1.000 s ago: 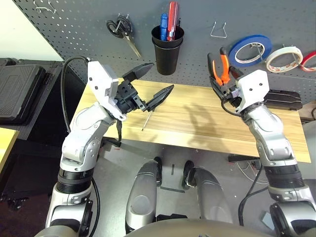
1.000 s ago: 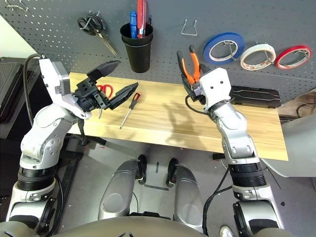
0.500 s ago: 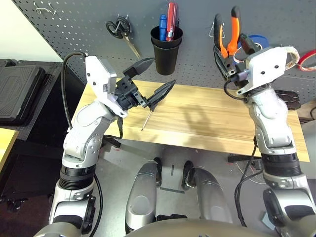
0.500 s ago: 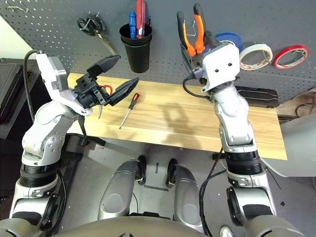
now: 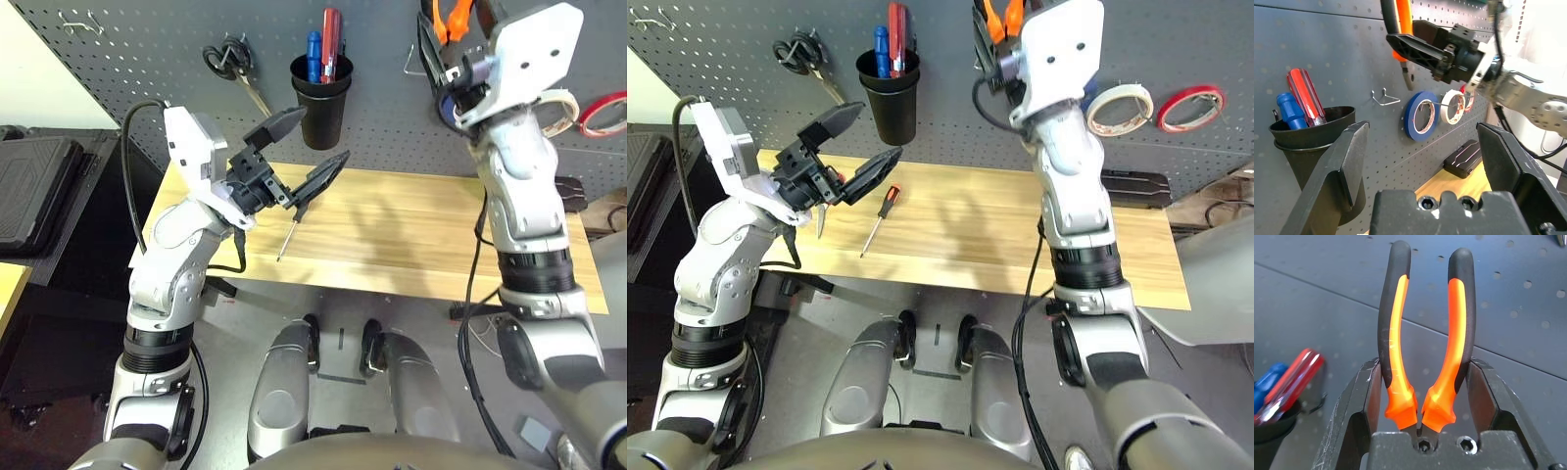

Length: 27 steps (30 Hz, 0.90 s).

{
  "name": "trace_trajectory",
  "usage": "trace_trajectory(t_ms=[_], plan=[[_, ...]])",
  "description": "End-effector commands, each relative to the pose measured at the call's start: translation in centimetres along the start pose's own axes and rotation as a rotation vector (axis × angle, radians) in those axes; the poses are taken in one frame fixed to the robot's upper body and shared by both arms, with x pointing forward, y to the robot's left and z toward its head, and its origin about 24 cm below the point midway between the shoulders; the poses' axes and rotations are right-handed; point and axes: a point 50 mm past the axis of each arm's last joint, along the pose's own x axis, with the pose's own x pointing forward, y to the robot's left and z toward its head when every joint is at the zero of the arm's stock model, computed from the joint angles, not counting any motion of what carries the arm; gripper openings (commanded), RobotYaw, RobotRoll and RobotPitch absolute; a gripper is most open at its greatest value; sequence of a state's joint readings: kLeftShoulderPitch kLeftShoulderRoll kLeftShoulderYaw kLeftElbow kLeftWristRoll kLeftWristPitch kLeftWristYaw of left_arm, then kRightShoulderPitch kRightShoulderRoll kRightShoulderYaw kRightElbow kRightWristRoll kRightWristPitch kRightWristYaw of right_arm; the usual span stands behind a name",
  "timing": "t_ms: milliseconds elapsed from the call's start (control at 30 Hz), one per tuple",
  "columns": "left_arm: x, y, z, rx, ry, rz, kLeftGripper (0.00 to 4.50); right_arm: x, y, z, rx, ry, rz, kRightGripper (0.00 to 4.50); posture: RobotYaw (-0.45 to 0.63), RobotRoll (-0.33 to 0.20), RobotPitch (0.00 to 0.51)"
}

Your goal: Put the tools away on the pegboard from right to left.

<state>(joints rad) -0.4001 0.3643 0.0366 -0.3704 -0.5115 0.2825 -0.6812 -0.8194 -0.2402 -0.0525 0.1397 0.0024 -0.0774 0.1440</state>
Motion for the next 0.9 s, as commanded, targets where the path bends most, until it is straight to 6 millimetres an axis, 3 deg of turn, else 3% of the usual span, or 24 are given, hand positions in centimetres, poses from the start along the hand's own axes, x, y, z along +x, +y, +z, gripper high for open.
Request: trace_trajectory(t_ms=[33, 300, 900], plan=[[0.0, 0.0, -0.2, -0.005, 0.0, 0.002, 4.5, 1.0, -0.2, 0.4, 0.015, -0.054, -0.028, 2.78, 0.2, 0.0, 0.203], [-0.1, -0.1, -0.2, -0.001, 0.003, 0.007, 4.5, 2.4, 0.2, -0.7, 0.037, -0.045, -0.048, 2.78, 0.21, 0.0, 0.206], [0.0, -0.3, -0.1, 0.001, 0.007, 0.01, 4.5, 2.5, 0.8, -3.6, 0.068, 0.016, -0.085, 2.78, 0.22, 0.0, 0.217]])
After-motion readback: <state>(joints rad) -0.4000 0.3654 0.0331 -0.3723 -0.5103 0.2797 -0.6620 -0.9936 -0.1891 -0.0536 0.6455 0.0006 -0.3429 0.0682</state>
